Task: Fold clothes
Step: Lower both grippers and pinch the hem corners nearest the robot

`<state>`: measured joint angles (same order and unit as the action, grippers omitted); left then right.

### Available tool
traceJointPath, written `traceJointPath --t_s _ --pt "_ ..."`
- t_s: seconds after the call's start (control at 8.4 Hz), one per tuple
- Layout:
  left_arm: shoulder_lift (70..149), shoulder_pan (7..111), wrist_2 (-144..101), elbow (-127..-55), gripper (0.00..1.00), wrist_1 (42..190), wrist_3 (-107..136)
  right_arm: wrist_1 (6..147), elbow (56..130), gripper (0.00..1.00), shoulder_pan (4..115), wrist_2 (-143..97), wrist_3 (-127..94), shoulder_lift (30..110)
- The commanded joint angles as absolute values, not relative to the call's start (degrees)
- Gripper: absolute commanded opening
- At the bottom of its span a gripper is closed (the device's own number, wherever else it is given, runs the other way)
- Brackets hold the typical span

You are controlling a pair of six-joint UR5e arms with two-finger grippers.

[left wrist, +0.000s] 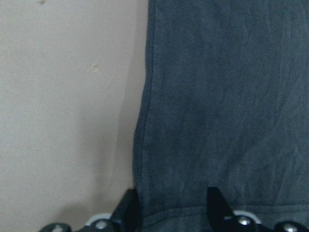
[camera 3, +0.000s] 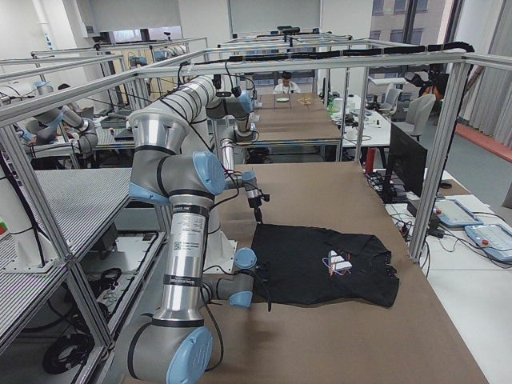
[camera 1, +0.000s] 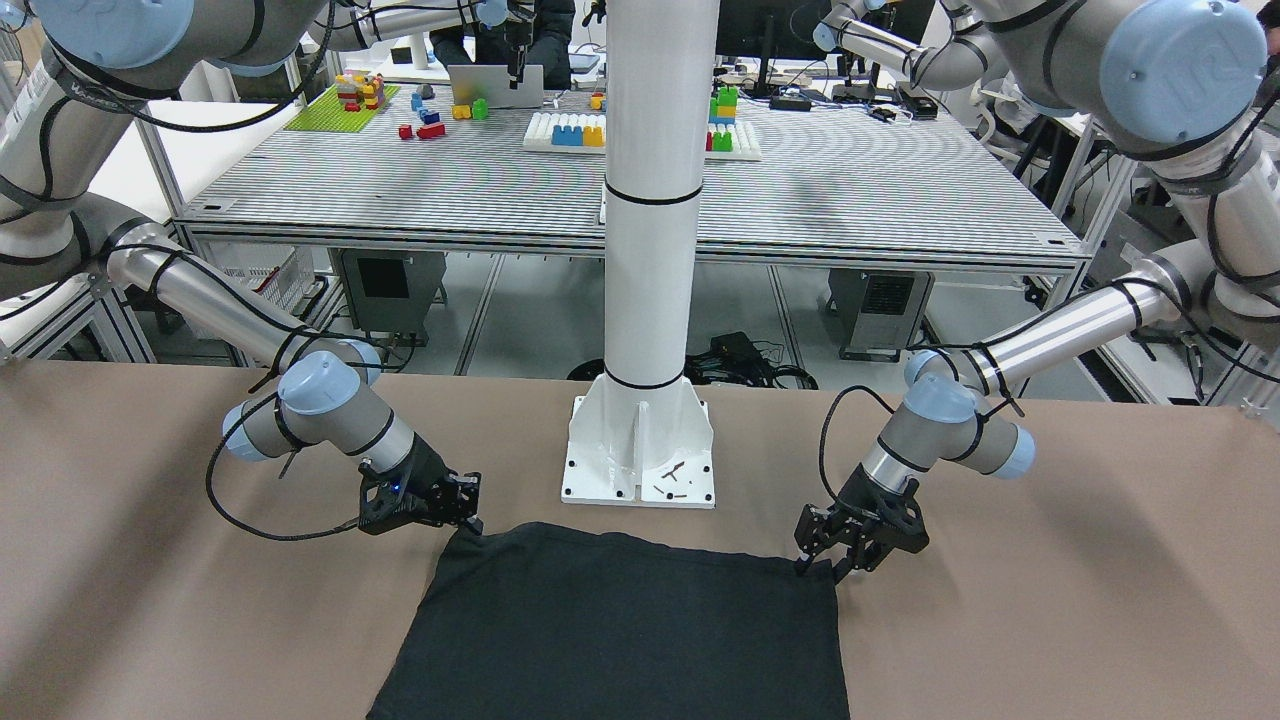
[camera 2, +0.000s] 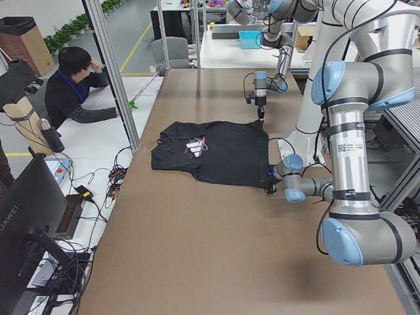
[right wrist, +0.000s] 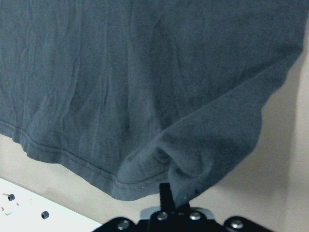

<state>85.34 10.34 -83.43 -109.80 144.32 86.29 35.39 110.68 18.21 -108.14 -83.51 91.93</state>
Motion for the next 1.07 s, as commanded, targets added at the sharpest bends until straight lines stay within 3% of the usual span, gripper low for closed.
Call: traceJointPath --t_s 0.0,0.36,0.6,0.95 --pt "85.69 10.28 -83.49 -110.04 0.00 144.23 86.31 35.33 110.92 0.00 19.25 -108.63 -83.67 91.85" --pt "85.61 10.63 -85.15 -112.22 0.00 144.23 87.80 35.42 111.01 0.00 21.25 -110.46 -83.32 91.76" --pt "85.95 14.47 -91.64 -114.95 0.00 144.49 87.63 35.33 111.53 0.00 28.52 -122.11 -83.49 89.58" --pt "86.13 21.35 -103.07 -121.09 0.00 145.89 87.45 35.33 117.14 0.00 32.17 -128.49 -83.67 90.26"
